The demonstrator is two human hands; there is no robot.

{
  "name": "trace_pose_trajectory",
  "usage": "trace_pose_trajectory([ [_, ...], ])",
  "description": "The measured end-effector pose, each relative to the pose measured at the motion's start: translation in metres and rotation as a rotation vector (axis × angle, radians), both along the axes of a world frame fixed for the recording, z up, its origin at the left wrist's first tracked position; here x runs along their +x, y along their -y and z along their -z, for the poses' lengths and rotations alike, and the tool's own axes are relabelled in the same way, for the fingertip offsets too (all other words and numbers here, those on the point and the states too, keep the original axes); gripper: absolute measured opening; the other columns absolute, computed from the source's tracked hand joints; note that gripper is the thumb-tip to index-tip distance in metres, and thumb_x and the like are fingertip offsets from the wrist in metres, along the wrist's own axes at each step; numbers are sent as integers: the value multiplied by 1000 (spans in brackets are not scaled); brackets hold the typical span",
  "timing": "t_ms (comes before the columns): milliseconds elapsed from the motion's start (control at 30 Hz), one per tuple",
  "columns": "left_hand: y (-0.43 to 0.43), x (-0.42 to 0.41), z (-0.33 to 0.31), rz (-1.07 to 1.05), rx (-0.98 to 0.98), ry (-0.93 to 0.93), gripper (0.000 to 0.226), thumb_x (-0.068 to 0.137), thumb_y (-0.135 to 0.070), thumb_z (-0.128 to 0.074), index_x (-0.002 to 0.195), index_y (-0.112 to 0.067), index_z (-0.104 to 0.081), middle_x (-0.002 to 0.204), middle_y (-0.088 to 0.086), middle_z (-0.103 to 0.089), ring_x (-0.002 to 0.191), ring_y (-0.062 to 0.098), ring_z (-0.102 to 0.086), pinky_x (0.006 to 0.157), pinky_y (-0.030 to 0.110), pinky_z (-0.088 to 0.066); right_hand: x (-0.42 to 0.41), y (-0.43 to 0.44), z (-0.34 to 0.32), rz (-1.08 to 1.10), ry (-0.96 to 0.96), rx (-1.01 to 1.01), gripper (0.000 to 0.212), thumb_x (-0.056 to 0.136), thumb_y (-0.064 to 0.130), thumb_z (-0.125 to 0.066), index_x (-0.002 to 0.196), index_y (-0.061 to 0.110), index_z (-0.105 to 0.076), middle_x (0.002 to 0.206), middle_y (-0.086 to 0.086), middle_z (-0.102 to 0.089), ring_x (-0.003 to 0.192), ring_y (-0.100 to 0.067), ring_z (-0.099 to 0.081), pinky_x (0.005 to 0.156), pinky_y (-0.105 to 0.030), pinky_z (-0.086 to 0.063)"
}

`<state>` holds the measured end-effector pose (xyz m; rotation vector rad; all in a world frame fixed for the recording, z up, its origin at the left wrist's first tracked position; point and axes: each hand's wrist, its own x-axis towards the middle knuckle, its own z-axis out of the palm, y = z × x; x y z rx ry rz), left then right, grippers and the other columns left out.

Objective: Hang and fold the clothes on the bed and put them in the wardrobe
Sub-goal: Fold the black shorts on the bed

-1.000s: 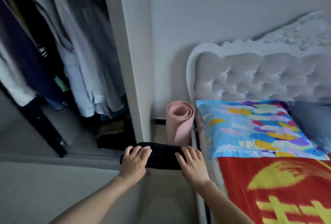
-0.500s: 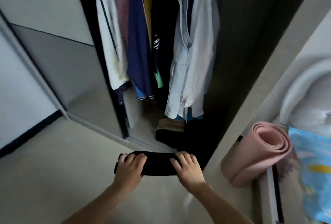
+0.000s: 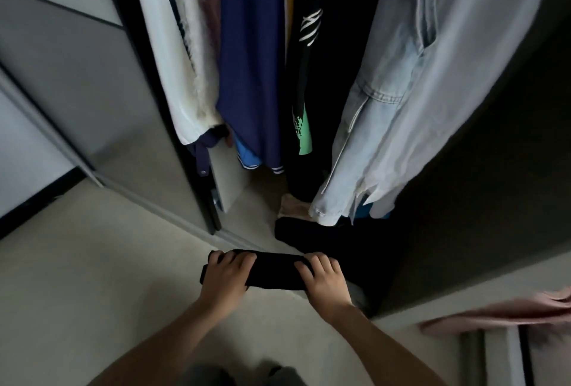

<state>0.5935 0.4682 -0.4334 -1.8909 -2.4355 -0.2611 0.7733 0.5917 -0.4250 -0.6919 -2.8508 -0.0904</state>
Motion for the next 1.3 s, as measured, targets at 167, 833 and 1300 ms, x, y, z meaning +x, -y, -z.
trace_pose_trajectory([
  [167,-48,-40,66,28,-48,-12,61,24,-15,-88,82,-17,-69,66,-3,-67,59,19,-64,70,35,-30,-34,-35,61,54,83,-67,55,33,24,-90,86,17,-76,81,-5,-69,71,-24,-68,62,-25,-54],
  [833,-280,-160,410,131,-250,601,58,71,-12,-68,124,-28,-50,118,2,-61,107,23,-58,92,34,-45,-108,-201,402,450,-136,-342,69,78,23,-72,139,18,-40,135,-9,-43,122,-30,-45,98,-37,-37],
  [1300,-291,-123,519,263,-495,142,68,95,-41,-40,149,-35,0,156,2,19,144,27,8,113,48,-14,-127,-205,513,578,440,-496,73,94,47,-41,149,36,7,157,-7,18,145,-31,4,112,-45,-19],
])
